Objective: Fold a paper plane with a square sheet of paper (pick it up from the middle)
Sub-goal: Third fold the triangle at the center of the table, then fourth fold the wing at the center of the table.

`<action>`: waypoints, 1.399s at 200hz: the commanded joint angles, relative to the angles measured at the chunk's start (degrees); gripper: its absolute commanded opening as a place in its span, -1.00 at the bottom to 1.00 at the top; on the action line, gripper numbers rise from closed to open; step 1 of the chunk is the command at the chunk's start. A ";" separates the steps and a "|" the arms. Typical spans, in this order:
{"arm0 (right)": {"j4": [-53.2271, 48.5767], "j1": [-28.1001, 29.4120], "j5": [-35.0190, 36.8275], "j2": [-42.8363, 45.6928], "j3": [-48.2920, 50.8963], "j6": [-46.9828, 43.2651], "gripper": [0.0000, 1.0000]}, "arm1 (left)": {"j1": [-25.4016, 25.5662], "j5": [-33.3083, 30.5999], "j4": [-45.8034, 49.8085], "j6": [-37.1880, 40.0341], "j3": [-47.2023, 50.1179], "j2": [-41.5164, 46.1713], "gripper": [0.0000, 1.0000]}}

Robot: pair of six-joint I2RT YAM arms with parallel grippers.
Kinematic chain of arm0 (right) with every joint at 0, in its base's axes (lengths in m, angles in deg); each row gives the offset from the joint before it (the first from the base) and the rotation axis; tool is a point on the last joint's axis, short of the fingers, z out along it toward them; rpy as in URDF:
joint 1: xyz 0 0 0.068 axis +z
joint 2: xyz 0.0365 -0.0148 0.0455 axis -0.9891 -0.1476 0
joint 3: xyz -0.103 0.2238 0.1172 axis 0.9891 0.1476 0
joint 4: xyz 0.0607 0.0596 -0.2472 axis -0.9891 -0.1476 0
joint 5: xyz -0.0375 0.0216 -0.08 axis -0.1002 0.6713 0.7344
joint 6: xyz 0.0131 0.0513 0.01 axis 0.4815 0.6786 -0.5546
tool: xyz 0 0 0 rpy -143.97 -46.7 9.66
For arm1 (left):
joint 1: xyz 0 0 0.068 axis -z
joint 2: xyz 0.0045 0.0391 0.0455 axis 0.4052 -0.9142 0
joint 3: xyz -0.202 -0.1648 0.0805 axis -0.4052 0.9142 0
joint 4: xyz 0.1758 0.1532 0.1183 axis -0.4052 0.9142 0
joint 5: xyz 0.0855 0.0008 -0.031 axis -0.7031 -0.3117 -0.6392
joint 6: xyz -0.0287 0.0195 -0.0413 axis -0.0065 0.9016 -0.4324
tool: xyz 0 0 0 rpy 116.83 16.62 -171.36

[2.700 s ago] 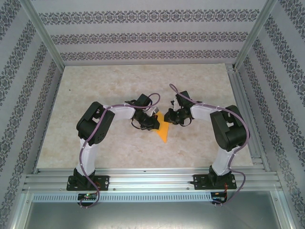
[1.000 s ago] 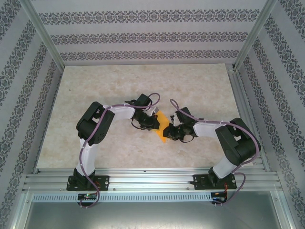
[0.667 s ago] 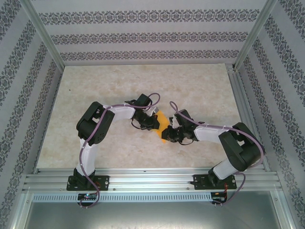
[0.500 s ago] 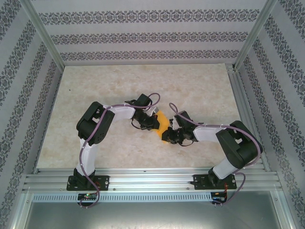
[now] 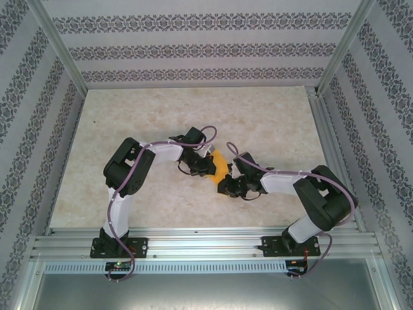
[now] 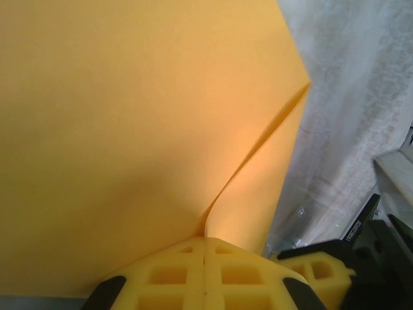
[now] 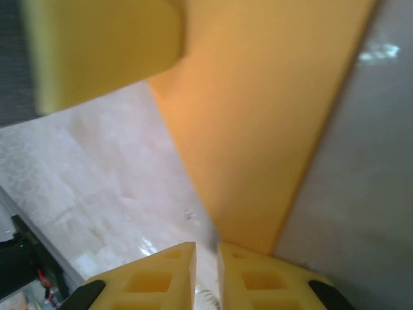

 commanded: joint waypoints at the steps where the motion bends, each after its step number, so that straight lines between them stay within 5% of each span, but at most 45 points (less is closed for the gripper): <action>1: -1.66 0.50 3.09 -2.79 0.25 -1.18 -0.66 | 0.33 -2.28 3.10 1.29 0.21 0.32 -0.87; 46: -3.07 -1.22 1.14 6.82 -1.09 -1.40 -0.60 | 0.31 -3.43 4.57 1.22 -0.46 3.92 -0.65; 106: -9.37 -12.33 3.65 17.48 0.56 -4.95 -0.47 | 0.34 -9.55 9.49 2.13 -2.73 11.62 -0.39; 151: -5.53 -13.55 1.68 11.60 -2.25 -5.58 -0.36 | 0.69 -6.26 4.08 -1.21 -0.11 16.87 -0.63; 215: -0.49 -13.47 -0.44 2.55 -5.18 -5.39 -0.37 | 3.62 -2.55 -2.96 -6.73 1.22 8.33 -0.81; 280: -0.13 -13.03 -1.11 -1.35 -7.47 -6.10 -0.32 | 4.09 -8.35 2.66 -3.51 0.95 2.92 -0.87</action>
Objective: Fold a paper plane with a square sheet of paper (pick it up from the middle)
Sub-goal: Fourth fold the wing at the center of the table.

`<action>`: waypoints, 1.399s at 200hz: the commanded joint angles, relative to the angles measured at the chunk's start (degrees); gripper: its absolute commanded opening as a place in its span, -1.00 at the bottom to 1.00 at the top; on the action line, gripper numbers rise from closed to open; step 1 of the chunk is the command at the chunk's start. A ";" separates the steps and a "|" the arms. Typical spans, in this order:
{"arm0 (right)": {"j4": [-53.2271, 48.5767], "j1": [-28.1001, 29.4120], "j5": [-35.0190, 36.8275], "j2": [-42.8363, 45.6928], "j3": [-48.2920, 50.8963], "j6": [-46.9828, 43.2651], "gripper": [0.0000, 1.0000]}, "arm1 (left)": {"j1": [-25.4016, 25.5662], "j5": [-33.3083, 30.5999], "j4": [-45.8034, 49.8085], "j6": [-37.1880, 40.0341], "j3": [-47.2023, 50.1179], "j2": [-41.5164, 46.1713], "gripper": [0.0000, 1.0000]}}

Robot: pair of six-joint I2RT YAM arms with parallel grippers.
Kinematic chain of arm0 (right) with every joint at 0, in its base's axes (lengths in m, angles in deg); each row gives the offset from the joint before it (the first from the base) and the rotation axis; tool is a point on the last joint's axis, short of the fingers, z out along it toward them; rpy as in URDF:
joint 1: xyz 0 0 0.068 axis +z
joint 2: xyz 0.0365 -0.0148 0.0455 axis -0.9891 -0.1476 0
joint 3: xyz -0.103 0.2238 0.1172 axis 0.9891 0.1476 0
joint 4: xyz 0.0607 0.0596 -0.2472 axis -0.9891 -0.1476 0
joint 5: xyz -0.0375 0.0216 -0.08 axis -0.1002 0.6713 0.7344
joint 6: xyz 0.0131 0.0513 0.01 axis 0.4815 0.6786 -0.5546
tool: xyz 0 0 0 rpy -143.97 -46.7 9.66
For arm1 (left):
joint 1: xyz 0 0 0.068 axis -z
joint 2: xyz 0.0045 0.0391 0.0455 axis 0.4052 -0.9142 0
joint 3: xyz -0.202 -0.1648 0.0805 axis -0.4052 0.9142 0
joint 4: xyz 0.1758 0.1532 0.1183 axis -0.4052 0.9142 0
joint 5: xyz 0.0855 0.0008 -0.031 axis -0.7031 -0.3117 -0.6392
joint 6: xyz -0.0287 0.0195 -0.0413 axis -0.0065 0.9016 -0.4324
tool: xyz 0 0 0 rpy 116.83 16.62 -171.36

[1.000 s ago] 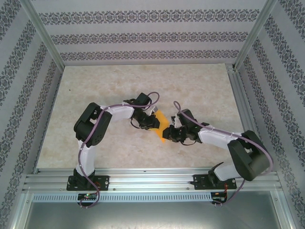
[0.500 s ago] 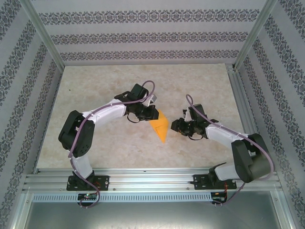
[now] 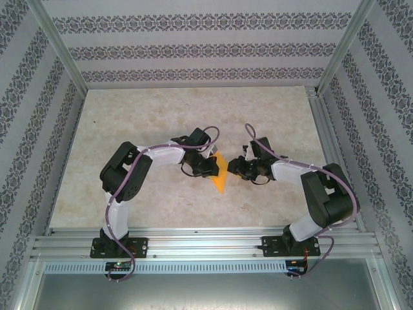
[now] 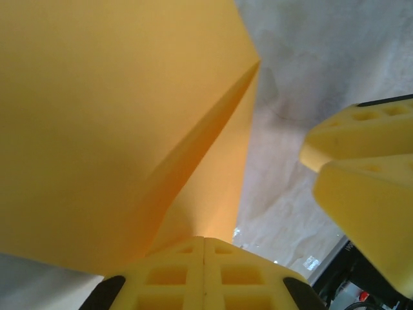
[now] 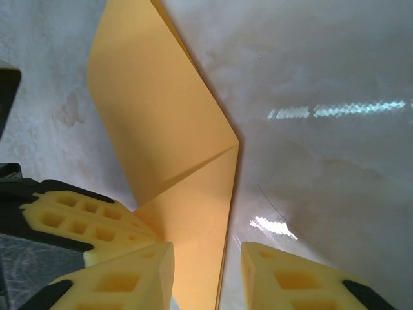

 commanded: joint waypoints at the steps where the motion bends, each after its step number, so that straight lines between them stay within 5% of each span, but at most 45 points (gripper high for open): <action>1: 1.69 0.50 -1.47 -1.62 -1.85 -1.34 -0.32 | 0.59 -2.56 1.40 1.50 0.30 -1.18 -0.87; 228: 3.52 1.83 -2.96 -7.61 -5.82 -2.05 -0.37 | 0.50 -4.22 1.06 1.73 1.56 0.89 -0.91; 280: 7.63 1.76 -4.16 -7.83 -3.05 -0.93 -0.59 | 0.41 -3.93 -1.77 -1.59 1.60 3.45 -0.87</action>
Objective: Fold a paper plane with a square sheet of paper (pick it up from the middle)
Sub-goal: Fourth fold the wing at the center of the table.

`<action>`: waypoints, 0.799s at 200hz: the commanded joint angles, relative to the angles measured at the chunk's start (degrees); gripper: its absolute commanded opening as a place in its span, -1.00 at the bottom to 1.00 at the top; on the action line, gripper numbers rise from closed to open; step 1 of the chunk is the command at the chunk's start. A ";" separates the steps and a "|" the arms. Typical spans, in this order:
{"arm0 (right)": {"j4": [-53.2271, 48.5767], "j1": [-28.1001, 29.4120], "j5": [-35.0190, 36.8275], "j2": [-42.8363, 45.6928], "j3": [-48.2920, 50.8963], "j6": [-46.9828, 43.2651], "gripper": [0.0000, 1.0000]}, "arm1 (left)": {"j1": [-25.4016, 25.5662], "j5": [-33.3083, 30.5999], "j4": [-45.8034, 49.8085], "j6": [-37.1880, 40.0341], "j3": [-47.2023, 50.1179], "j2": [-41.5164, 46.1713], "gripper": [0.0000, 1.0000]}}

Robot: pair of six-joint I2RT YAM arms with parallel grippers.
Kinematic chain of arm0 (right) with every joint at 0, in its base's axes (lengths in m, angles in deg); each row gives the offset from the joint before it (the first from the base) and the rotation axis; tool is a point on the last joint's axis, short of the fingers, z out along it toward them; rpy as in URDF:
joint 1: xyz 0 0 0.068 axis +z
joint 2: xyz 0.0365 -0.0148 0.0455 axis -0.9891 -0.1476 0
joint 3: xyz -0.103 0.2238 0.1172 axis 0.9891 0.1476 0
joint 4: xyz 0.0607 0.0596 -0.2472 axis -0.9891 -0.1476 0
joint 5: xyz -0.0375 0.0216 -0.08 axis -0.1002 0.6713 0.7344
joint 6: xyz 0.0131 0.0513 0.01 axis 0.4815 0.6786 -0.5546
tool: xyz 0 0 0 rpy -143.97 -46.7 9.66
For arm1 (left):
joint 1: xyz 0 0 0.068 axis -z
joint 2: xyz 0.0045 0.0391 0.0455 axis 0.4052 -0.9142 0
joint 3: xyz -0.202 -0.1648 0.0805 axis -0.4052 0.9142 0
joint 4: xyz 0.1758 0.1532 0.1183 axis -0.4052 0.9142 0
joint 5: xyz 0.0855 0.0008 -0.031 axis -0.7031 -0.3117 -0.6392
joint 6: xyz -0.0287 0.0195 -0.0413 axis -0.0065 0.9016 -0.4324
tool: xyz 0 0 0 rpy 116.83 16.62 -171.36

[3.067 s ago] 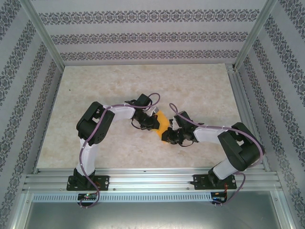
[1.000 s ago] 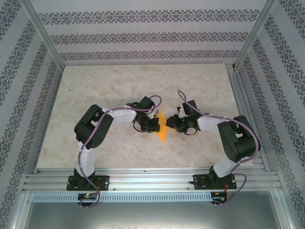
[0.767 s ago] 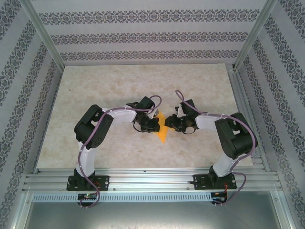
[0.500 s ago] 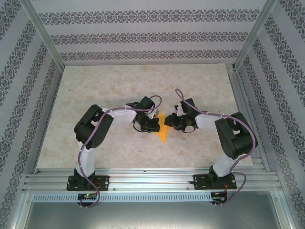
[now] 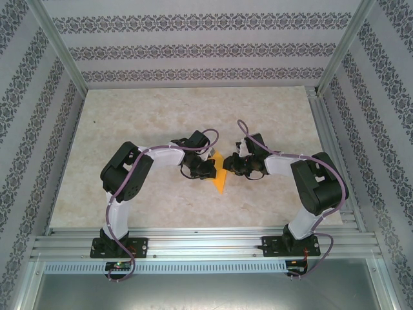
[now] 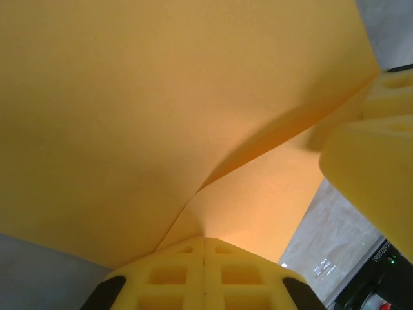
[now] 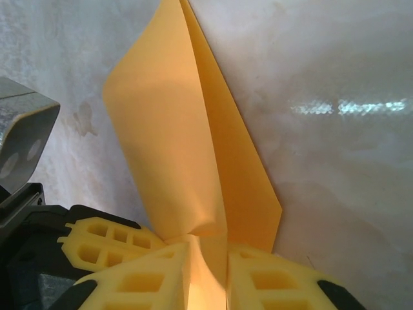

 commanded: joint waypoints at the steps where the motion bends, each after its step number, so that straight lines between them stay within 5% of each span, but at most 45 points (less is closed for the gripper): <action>1: 3.64 0.59 -1.55 -0.34 1.30 0.29 -0.60 | 0.41 -1.19 -1.58 -1.86 -0.02 3.50 -0.87; 64: 3.21 0.76 -1.97 0.49 1.26 -0.63 -0.80 | 0.06 -1.25 -3.86 -5.53 1.20 7.72 -0.74; 101: 2.93 1.07 -1.57 1.96 2.24 -1.37 -0.65 | 0.06 -1.13 -9.67 -13.32 4.02 8.21 -0.68; 160: 4.34 0.94 -1.26 2.92 3.82 -0.50 -0.55 | 0.12 -0.67 -20.11 -23.50 9.82 6.25 -0.85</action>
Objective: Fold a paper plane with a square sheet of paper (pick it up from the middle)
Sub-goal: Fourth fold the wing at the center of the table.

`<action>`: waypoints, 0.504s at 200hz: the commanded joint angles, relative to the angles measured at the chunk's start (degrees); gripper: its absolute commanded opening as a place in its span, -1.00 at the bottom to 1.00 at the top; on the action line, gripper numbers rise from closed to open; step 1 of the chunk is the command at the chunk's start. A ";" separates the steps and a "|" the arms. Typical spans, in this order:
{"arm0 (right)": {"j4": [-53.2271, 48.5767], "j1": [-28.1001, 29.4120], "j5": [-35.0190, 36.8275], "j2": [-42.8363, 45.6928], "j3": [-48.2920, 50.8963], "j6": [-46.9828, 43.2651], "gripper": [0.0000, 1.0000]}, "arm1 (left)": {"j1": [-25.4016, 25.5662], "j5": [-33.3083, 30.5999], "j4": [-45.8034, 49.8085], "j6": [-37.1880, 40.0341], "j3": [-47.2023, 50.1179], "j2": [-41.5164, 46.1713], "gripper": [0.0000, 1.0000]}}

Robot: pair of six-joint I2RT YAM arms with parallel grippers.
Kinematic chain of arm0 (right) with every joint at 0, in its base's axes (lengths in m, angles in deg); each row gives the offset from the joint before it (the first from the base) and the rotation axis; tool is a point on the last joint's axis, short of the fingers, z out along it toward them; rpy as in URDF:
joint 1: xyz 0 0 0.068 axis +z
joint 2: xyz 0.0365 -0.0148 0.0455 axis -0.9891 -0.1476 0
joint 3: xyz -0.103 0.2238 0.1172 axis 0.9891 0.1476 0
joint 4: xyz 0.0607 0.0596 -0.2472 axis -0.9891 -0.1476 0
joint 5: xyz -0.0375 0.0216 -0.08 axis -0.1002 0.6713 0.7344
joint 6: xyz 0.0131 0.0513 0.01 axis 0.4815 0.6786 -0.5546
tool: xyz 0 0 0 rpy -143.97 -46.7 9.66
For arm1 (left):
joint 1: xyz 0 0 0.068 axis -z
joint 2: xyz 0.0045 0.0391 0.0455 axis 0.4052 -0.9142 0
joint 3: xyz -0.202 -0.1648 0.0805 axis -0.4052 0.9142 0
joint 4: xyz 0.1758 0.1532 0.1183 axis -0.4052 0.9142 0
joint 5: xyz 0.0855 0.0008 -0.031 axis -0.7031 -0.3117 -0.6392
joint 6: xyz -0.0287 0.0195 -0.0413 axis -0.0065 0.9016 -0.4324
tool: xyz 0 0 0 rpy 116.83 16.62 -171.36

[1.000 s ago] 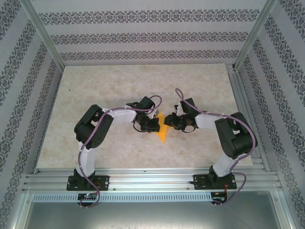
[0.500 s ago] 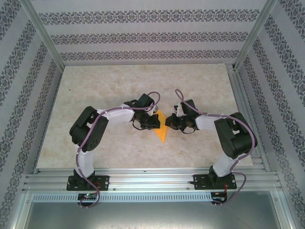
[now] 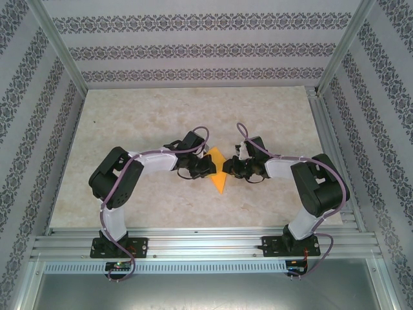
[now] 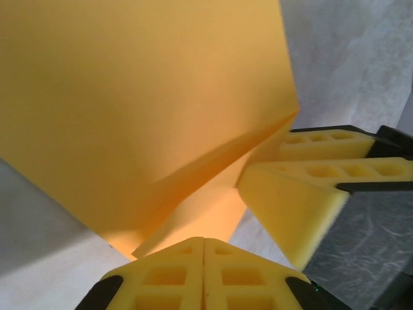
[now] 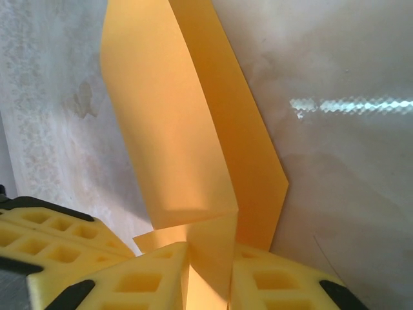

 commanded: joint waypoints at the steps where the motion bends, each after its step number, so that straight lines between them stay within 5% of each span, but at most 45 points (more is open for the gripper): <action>1: 1.84 0.30 -0.26 1.96 0.94 -0.19 -0.56 | 0.13 0.58 -7.73 -5.93 1.23 -0.95 -0.85; 101: 8.50 1.34 -2.00 3.65 5.87 1.75 -0.53 | 0.20 -1.24 -8.33 -7.49 1.65 -3.58 -0.88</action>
